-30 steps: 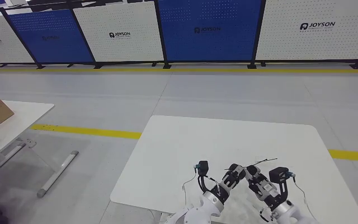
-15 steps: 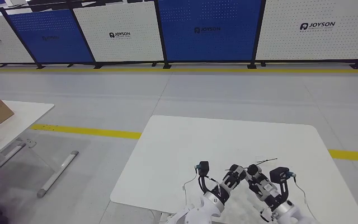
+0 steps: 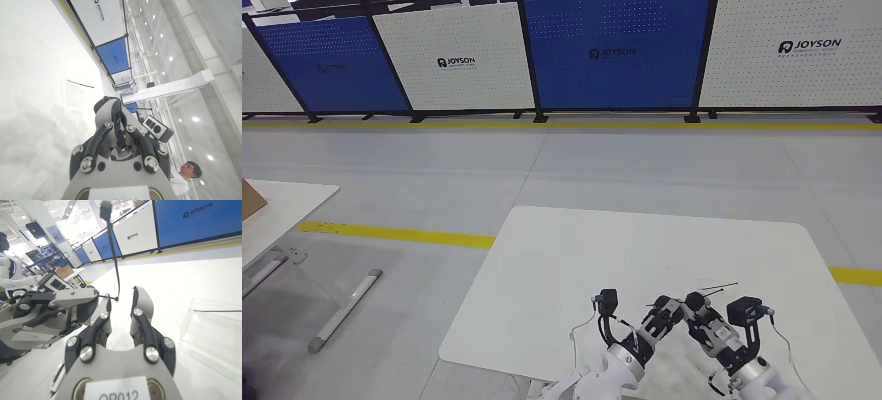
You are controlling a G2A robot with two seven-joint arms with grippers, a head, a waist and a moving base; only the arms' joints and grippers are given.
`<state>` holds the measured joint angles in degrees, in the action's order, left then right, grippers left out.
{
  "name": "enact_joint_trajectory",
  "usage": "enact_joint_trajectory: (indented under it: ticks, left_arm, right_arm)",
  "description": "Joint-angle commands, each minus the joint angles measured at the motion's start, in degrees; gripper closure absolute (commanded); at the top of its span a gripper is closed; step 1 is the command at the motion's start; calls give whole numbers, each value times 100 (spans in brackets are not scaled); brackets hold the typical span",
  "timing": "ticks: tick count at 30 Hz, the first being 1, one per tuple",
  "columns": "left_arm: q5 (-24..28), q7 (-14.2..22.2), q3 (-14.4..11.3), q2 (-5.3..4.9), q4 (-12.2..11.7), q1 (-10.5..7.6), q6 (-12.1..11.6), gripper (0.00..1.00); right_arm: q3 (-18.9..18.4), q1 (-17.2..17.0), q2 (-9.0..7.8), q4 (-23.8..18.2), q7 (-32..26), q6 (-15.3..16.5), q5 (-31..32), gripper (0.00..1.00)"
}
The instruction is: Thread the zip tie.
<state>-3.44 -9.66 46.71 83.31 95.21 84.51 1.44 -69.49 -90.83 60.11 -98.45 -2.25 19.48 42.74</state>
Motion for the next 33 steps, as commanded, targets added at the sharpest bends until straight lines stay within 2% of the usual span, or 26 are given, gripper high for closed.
enact_joint_trajectory:
  ticks: [1, 3, 6, 14, 25, 33]
  left_arm:
    - [-7, -4, -6, 1, 3, 1, 7, 100]
    - [-18, -8, -13, 2, 7, 2, 11, 100]
    - [-26, -16, -17, 3, 11, 4, 14, 100]
    - [-15, -23, -21, 7, 31, 6, 2, 100]
    - [-13, 0, 13, -9, 132, 80, -143, 100]
    - [-108, 13, 8, -31, 345, 176, -272, 100]
  right_arm:
    - [1, -2, -5, -5, 2, 0, 6, 77]
    - [1, -1, -9, -7, 4, 0, 7, 84]
    - [4, 1, -13, -6, 3, 0, 1, 100]
    - [8, 8, -22, -3, 12, 0, 14, 100]
    - [69, 64, -10, 97, -17, 0, 36, 100]
    - [86, 77, -7, 145, -38, 0, 75, 100]
